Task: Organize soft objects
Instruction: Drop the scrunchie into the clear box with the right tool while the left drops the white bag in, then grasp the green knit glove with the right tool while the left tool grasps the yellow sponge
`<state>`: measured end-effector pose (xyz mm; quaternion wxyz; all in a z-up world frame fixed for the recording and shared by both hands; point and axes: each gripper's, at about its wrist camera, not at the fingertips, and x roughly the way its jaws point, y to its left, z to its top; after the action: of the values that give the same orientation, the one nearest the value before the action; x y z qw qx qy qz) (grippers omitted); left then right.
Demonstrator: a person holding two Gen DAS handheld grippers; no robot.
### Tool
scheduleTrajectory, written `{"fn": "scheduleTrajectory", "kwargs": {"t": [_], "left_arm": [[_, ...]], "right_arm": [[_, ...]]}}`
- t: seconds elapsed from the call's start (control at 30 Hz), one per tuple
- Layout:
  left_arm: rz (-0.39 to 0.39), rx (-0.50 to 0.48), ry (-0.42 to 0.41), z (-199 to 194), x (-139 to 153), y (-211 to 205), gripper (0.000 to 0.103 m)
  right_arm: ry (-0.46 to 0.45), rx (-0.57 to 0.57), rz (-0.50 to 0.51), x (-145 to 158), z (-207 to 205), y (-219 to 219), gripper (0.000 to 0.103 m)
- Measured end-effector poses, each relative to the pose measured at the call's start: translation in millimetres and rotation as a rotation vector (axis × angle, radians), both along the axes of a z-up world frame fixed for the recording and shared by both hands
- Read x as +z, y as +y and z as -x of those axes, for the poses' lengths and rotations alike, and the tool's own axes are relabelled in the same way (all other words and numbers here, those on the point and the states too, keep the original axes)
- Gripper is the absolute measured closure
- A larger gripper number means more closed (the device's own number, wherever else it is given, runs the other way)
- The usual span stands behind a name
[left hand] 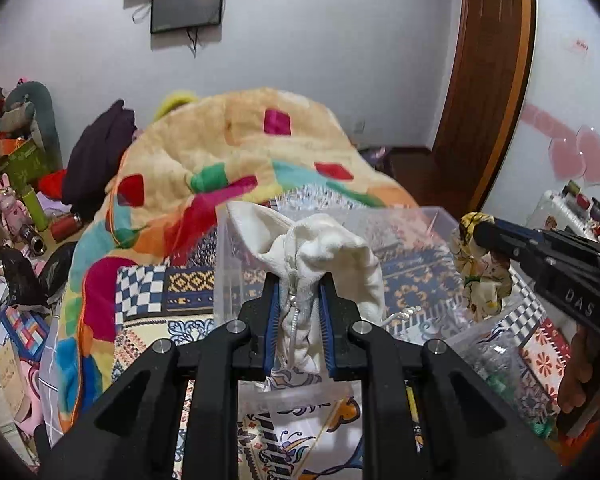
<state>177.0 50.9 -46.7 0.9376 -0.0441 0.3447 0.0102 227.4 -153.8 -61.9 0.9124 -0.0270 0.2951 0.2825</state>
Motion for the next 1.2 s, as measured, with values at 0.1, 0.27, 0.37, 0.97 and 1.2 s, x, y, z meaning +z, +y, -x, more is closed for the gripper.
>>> {"fn": "scheduleTrajectory", "kwargs": {"t": [0.1, 0.27, 0.37, 0.97, 1.2], "left_arm": [[0.004, -0.009, 0.048, -9.0, -8.0, -1.0, 0.085], [0.011, -0.032, 0.111, -16.5, -19.0, -3.8, 0.083], [-0.001, -0.034, 0.12, -13.8, -20.3, -6.7, 0.072], [-0.015, -0.055, -0.116, 69.4, 43.5, -14.7, 0.005], [-0.053, -0.089, -0.122, 108.4, 37.2, -28.5, 0.001]], "right_arm": [[0.049, 0.016, 0.033, -9.9, -4.3, 3.2, 0.093], [0.096, 0.034, 0.078, -20.9, -6.1, 6.2, 0.092], [0.098, 0.045, 0.105, -23.8, -3.1, 8.0, 0.09], [-0.125, 0.049, 0.006, 29.1, 65.1, -22.2, 0.001], [-0.157, 0.063, 0.034, 24.1, 96.2, -26.5, 0.0]]}}
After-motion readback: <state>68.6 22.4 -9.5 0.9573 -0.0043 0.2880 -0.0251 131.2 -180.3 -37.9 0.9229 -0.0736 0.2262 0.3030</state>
